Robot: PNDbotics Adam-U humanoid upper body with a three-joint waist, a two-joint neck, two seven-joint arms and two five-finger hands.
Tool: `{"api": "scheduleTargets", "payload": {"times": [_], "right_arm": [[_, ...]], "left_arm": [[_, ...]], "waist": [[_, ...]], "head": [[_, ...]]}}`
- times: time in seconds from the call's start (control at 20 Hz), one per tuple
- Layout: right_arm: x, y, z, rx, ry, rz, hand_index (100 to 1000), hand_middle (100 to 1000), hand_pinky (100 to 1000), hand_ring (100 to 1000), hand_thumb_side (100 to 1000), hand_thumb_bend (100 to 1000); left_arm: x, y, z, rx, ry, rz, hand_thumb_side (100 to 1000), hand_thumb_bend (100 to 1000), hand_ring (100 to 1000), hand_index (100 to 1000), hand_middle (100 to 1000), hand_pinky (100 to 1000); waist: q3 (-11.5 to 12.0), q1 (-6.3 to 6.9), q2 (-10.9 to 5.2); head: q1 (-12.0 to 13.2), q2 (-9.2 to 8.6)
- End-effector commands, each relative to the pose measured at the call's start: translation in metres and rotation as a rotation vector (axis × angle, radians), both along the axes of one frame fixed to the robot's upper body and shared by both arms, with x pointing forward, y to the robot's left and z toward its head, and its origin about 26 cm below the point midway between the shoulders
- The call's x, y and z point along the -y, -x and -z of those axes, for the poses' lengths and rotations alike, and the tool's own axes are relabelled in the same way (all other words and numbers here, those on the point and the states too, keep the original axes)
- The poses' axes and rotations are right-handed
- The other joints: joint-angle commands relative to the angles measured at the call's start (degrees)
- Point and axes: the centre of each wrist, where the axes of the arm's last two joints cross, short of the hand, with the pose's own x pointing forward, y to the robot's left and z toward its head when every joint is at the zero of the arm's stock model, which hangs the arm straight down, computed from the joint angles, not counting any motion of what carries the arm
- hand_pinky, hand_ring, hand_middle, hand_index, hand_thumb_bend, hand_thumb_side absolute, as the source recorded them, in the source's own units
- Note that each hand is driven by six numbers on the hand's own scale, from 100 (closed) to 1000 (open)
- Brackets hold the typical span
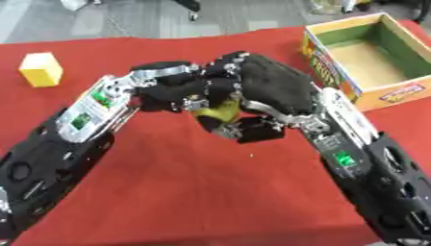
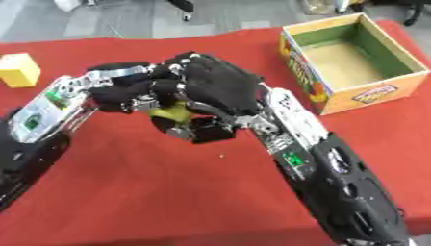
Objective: Pick up the objects with one hand, pass them to the other hand, and then place them into the box on the other side of the table.
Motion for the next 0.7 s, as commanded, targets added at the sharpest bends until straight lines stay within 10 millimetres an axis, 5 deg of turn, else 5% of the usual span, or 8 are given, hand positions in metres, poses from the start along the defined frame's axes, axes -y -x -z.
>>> {"api": "scheduleTargets", "payload": {"times": [0.05, 0.7], "right_arm": [[0.002, -0.007, 0.018, -0.036, 0.072, 0.056, 692, 268, 530, 430, 100, 100], [0.004, -0.009, 0.020, -0.047, 0.008, 0.128, 676, 253, 522, 425, 100, 100]], "left_arm": [[0.007, 0.013, -0.050, 0.147, 0.103, 0.057, 445, 190, 467, 469, 447, 671], [-0.012, 0.011, -0.052, 0.189, 0.136, 0.037, 645, 632, 509, 520, 493, 696]], "waist": [[0.0, 0.58, -1.74], [-0.1, 0.74, -1.75]], "head": [[-0.3, -0.15], [-0.6, -0.15]]}}
